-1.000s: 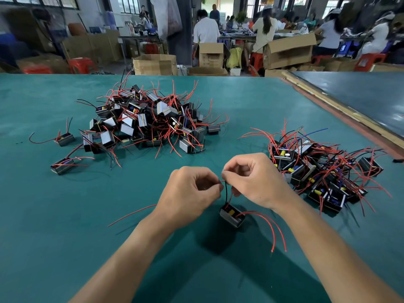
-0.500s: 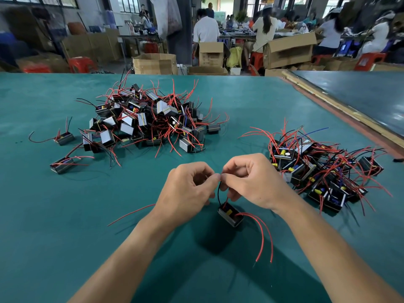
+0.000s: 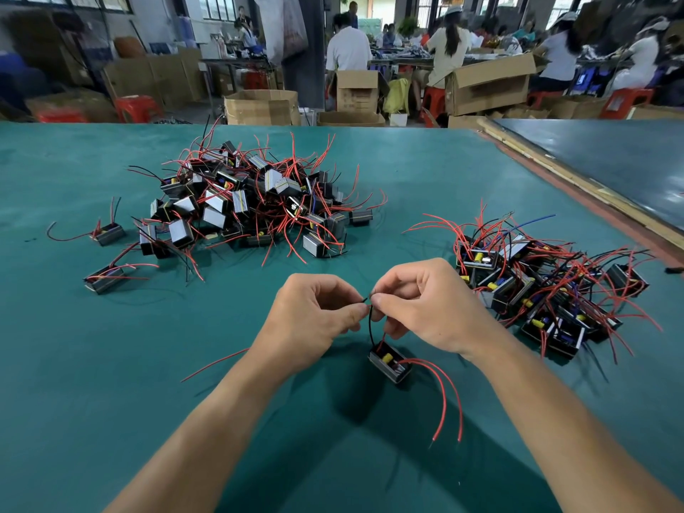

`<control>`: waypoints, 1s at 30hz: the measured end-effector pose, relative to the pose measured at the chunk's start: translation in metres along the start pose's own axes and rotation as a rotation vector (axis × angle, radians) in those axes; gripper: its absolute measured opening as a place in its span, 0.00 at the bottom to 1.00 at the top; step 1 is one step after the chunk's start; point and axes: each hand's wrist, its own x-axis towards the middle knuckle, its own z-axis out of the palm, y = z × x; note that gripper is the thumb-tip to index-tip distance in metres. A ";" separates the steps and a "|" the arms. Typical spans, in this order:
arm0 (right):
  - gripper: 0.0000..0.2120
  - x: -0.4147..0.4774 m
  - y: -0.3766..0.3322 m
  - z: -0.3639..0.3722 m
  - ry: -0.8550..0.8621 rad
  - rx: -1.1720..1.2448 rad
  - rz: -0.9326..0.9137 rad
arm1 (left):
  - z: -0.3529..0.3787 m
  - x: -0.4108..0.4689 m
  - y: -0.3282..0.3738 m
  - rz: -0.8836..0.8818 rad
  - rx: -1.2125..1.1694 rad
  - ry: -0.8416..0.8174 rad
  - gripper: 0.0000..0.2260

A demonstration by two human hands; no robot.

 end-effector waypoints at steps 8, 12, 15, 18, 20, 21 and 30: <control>0.09 0.001 0.001 0.000 -0.006 -0.026 0.001 | -0.002 -0.001 0.002 -0.014 0.000 -0.045 0.08; 0.07 0.000 0.000 -0.001 -0.016 -0.020 0.004 | -0.003 -0.004 0.006 0.009 0.014 -0.070 0.12; 0.06 0.001 -0.001 -0.001 -0.018 -0.027 0.004 | -0.002 -0.005 0.009 0.000 0.019 -0.059 0.10; 0.07 0.001 -0.001 -0.001 -0.018 -0.024 -0.002 | -0.002 -0.006 0.011 -0.010 0.001 -0.060 0.09; 0.08 0.001 0.000 -0.001 -0.026 -0.015 -0.007 | -0.002 -0.006 0.011 -0.008 -0.018 -0.078 0.10; 0.08 0.001 0.000 0.000 -0.030 -0.006 -0.009 | -0.002 -0.006 0.011 -0.011 -0.025 -0.085 0.10; 0.10 0.000 -0.001 -0.010 -0.019 -0.013 -0.143 | -0.001 -0.006 0.010 -0.057 -0.007 -0.052 0.05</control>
